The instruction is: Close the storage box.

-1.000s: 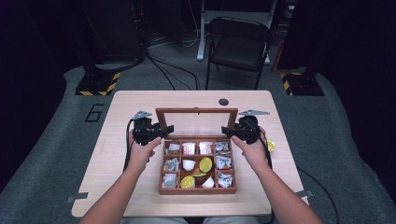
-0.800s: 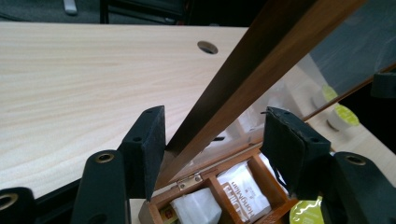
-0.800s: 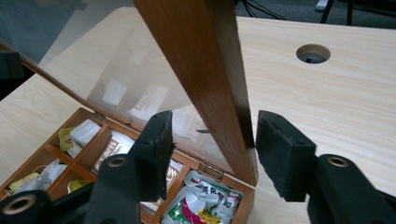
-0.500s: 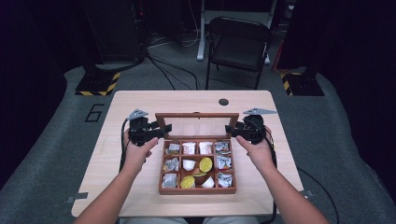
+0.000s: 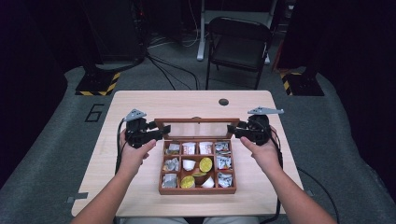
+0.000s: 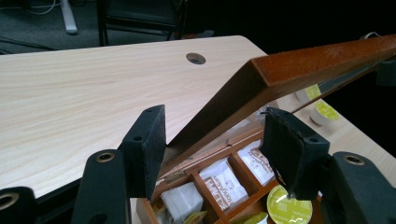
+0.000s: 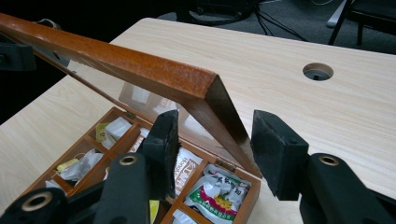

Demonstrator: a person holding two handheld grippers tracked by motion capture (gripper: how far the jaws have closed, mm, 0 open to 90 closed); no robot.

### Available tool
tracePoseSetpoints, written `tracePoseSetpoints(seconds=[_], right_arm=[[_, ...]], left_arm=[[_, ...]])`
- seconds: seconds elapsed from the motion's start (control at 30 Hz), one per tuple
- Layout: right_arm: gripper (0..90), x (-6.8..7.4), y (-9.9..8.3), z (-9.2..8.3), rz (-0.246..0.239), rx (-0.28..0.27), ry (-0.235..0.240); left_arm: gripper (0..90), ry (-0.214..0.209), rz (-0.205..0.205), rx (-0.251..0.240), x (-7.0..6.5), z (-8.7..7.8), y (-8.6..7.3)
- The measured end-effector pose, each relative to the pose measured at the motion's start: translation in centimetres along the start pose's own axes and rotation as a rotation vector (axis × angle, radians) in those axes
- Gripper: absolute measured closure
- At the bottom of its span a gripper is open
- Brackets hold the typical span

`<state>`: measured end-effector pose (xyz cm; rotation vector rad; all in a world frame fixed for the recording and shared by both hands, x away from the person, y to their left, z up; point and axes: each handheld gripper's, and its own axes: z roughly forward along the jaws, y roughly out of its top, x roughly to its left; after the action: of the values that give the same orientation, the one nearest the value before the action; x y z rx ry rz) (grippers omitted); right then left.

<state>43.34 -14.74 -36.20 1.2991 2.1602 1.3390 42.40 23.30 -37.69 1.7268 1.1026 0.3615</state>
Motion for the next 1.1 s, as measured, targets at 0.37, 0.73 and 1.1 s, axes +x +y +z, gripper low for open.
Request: tracePoseSetpoints(seconds=[0.37,0.73,1.1], right_arm=[[52.5,0.7,0.5,-1.3,-0.022,-0.023,0.009],[55.2,1.1,-0.1,-2.0,-0.039,-0.022,0.006],[56.9,1.5,-2.4,-2.9,-0.041,-0.037,0.026]], left_arm=[[42.5,-0.021,-0.001,-0.036,-0.3,-1.5,0.3],[49.4,-0.009,0.012,-0.031,-1.1,-2.8,-0.3],[48.0,-0.026,0.03,-0.03,-1.8,-3.7,-2.2]])
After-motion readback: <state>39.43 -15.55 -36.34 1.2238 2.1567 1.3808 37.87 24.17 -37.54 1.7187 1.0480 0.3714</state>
